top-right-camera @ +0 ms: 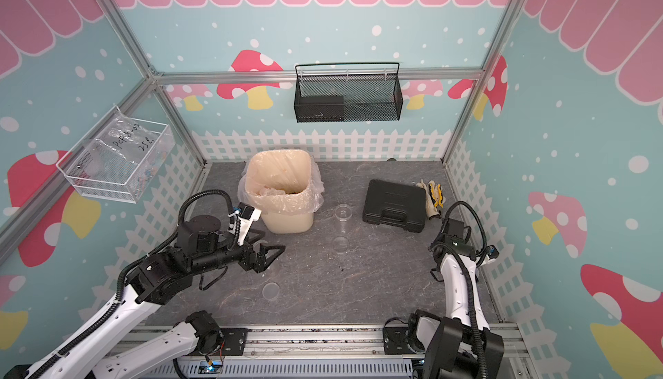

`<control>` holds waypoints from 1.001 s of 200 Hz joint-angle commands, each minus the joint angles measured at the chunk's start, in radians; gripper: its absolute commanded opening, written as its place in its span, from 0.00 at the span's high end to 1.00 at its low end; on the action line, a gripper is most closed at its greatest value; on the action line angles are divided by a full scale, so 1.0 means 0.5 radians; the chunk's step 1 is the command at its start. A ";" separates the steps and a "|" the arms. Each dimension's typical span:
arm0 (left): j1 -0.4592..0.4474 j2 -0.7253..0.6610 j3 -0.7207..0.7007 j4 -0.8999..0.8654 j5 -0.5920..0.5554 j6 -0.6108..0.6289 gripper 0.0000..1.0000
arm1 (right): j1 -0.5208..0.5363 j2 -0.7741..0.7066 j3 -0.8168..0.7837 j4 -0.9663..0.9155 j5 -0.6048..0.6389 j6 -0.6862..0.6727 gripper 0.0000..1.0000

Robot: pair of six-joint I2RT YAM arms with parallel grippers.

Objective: Empty the moldy dried flower tea in the jars
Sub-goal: Pick up the jar from the center of the board.

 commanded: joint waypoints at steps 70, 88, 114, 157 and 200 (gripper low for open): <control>-0.009 0.004 -0.059 0.072 0.051 -0.024 0.01 | -0.009 -0.197 -0.116 0.044 0.014 -0.039 0.55; -0.007 0.008 -0.060 0.072 0.056 -0.021 0.01 | -0.010 -0.204 -0.119 0.050 0.014 -0.053 0.58; -0.006 0.008 -0.066 0.078 0.052 -0.021 0.01 | -0.009 -0.208 -0.104 0.070 -0.020 -0.107 0.66; -0.007 0.014 -0.074 0.099 0.056 -0.021 0.01 | -0.007 -0.296 -0.055 0.232 -0.193 -0.427 0.78; -0.007 0.023 -0.075 0.110 0.044 -0.018 0.01 | -0.004 -0.486 -0.004 0.384 -0.438 -0.765 0.86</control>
